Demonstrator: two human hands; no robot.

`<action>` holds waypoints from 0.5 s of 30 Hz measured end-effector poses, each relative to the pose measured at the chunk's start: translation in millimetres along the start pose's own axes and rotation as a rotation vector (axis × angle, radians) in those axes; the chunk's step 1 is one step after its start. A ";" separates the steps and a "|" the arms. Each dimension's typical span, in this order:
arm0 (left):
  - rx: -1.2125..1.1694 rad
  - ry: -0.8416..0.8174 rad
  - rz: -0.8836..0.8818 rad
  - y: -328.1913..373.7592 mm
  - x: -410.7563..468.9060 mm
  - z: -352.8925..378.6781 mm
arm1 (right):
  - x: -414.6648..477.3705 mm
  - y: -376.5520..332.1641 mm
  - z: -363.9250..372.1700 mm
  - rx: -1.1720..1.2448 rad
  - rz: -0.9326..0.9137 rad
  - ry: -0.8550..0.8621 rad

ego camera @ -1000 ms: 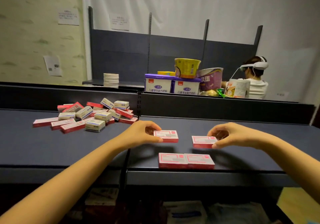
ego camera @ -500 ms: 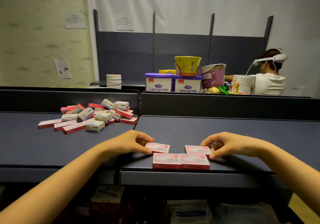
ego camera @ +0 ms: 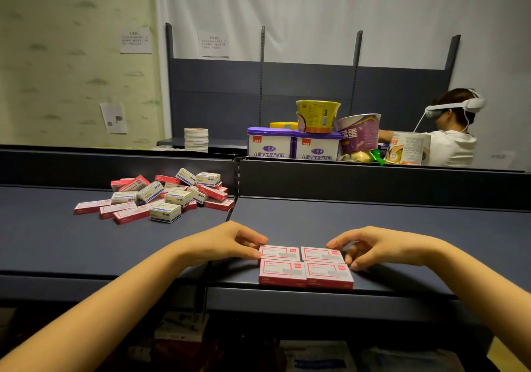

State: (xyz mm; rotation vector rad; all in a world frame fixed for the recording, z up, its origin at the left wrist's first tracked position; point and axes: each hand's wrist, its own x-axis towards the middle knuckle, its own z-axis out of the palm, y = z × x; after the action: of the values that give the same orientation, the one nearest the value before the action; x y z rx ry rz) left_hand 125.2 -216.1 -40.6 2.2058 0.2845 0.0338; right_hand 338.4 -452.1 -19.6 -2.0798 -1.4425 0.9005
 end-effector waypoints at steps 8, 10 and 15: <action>0.009 0.173 -0.001 -11.7 -20.7 -26.2 | 19.0 -17.2 -13.2 0.125 -0.147 0.239; 0.042 0.227 0.011 -17.6 -30.0 -40.6 | 32.3 -29.9 -9.7 0.133 -0.181 0.265; 0.086 0.319 0.045 -42.7 -58.0 -88.9 | 70.1 -73.3 4.4 0.122 -0.217 0.275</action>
State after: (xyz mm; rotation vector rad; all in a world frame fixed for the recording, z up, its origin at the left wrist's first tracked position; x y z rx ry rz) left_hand 49.3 -134.0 -15.8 2.2889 0.4194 0.4074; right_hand 305.0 -360.7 9.3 -1.8333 -1.3954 0.5771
